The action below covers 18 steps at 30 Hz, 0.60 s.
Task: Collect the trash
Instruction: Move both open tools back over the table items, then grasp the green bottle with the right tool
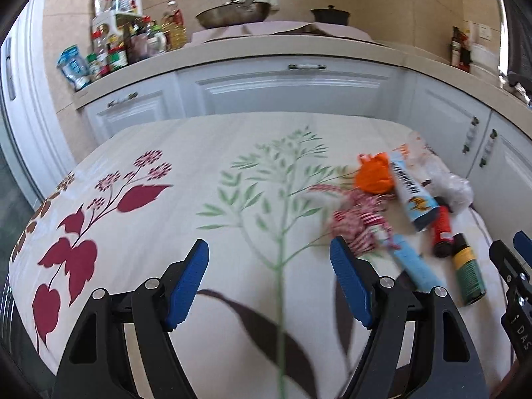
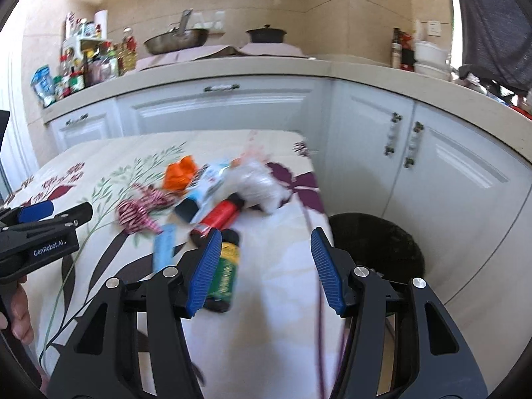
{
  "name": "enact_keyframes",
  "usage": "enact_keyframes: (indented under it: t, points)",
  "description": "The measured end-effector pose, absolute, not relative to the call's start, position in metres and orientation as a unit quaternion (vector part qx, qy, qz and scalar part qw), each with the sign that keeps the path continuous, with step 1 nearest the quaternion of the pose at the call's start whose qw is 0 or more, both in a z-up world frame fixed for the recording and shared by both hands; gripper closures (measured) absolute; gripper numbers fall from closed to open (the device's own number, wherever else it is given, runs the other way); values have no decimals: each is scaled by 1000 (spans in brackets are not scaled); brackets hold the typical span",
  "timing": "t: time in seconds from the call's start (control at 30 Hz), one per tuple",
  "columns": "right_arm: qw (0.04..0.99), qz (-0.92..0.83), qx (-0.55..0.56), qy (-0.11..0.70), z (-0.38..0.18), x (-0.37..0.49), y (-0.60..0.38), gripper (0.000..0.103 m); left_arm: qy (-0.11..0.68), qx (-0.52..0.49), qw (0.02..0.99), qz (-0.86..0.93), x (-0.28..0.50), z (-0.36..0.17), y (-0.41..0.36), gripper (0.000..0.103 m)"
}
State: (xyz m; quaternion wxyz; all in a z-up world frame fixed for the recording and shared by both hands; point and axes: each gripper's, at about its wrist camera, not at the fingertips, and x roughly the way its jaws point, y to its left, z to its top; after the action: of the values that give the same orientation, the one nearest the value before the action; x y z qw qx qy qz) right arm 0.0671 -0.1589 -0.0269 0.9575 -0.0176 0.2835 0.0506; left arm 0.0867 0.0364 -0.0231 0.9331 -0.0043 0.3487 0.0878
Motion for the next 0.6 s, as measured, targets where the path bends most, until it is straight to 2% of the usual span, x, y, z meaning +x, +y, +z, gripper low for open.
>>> enact_keyframes:
  t: [0.27,0.33,0.6]
  points:
    - [949,55,-36,310,-36,71,-143,51,358,-19,928,95,82,-32,55,30]
    - [946,56,-36,318,-37,73,-142,60,359,-23,928,95,81,-33,58,30]
    - [937,66,-29,341,-42,79,-143,69,355,-28,930,89,78,-31,59,30]
